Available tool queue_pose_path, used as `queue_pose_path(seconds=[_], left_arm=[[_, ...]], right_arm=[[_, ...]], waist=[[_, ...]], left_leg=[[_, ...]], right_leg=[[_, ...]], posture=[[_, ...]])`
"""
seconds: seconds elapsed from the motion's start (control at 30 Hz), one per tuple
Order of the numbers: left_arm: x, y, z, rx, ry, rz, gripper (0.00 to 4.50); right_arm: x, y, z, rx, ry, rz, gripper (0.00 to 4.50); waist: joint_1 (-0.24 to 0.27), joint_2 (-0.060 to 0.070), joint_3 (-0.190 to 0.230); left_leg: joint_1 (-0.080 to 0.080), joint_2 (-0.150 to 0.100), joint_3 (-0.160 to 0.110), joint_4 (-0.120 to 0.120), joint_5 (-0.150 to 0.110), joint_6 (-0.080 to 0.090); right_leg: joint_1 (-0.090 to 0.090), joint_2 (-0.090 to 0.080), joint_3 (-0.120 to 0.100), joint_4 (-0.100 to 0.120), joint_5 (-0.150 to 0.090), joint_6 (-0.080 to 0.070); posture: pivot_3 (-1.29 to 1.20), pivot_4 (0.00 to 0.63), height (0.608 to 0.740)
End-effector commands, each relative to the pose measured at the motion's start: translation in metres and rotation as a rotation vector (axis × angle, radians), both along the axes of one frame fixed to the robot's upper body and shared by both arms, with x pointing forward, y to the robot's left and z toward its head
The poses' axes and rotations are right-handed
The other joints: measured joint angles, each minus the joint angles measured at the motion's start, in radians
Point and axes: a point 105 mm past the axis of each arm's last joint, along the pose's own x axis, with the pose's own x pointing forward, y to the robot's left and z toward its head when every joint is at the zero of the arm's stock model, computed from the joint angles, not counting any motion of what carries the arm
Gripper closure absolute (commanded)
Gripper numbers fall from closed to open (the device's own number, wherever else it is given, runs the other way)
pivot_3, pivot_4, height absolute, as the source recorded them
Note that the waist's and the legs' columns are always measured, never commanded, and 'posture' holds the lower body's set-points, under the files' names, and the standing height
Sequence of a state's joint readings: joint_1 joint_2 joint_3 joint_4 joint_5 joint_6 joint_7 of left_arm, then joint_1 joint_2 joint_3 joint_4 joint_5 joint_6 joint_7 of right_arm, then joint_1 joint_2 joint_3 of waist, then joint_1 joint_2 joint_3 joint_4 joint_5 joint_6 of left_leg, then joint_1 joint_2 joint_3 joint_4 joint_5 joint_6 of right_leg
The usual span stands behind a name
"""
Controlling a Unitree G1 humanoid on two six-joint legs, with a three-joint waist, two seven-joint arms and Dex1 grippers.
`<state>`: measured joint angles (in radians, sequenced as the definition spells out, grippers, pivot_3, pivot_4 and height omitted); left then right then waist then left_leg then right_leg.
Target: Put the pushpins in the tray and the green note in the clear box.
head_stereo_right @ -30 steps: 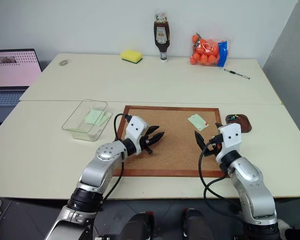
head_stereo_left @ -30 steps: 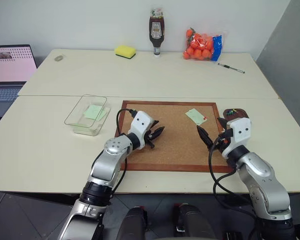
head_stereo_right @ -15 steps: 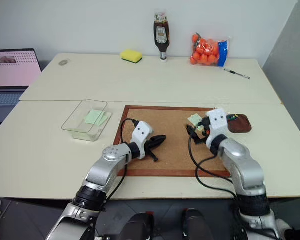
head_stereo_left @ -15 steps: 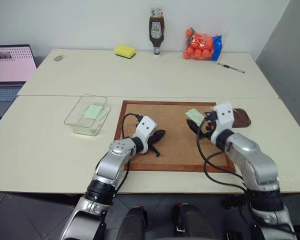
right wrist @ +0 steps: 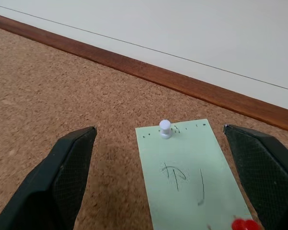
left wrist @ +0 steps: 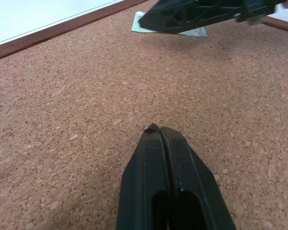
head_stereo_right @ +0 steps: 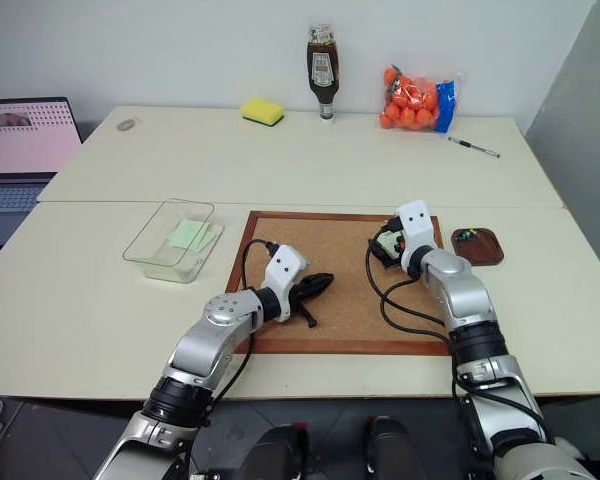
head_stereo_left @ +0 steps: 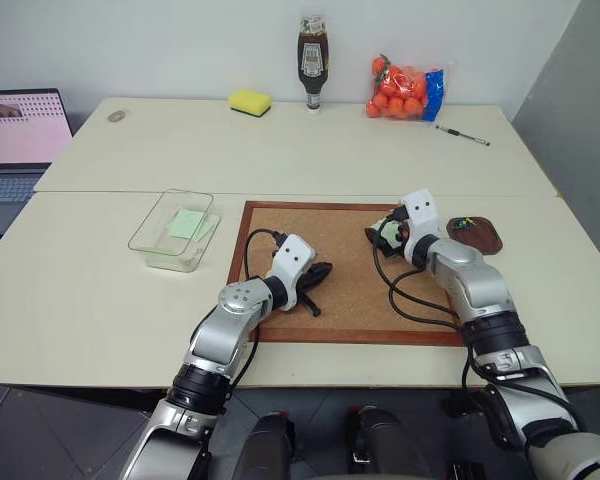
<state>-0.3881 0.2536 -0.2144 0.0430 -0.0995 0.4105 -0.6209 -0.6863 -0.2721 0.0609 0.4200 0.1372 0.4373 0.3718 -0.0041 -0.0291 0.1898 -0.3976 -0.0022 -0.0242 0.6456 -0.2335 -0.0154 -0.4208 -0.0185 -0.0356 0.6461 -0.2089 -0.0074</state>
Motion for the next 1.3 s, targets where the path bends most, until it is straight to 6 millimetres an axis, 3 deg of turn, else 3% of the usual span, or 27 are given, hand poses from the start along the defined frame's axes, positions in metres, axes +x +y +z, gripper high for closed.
queue_pose_path(seconds=[0.03,0.17,0.37,0.87,1.3], left_arm=[[-0.005,-0.003,0.003,-0.002,-0.011,-0.011,4.48],[-0.006,-0.003,0.003,-0.001,-0.009,-0.006,4.50],[-0.008,-0.003,0.002,-0.001,-0.007,0.000,4.50],[-0.008,-0.003,0.000,0.002,-0.005,0.009,4.50],[-0.010,-0.003,-0.003,0.007,0.004,0.008,4.50]], right_arm=[[0.009,0.004,0.017,0.005,-0.075,0.011,0.00],[0.012,0.005,0.016,0.007,-0.081,0.014,0.43],[0.015,0.003,0.015,-0.005,-0.083,0.009,1.48],[0.023,-0.007,0.015,-0.052,-0.092,-0.053,4.42],[0.018,-0.002,0.027,-0.009,-0.128,-0.031,4.48]], waist=[[0.000,0.000,0.000],[0.000,0.000,0.000],[0.000,0.000,0.000],[0.000,0.000,0.000],[0.000,0.000,0.000]], left_leg=[[0.000,0.000,0.000,0.000,0.000,0.000],[0.000,0.000,0.000,0.000,0.000,0.000],[0.000,0.000,0.000,0.000,0.000,0.000],[0.001,0.000,0.000,0.000,0.000,0.000],[0.001,0.000,0.000,0.000,0.000,0.000]], right_leg=[[0.000,0.000,0.000,0.000,0.000,0.000],[0.000,0.000,0.000,0.000,0.000,0.000],[0.000,0.000,0.000,0.000,0.000,0.000],[0.000,-0.001,0.000,0.001,0.000,0.000],[0.000,-0.001,0.000,0.001,0.000,0.000]], posture=[[0.00,0.150,0.740],[0.00,0.150,0.740],[0.00,0.150,0.740],[0.00,0.150,0.740],[0.00,0.150,0.740]])
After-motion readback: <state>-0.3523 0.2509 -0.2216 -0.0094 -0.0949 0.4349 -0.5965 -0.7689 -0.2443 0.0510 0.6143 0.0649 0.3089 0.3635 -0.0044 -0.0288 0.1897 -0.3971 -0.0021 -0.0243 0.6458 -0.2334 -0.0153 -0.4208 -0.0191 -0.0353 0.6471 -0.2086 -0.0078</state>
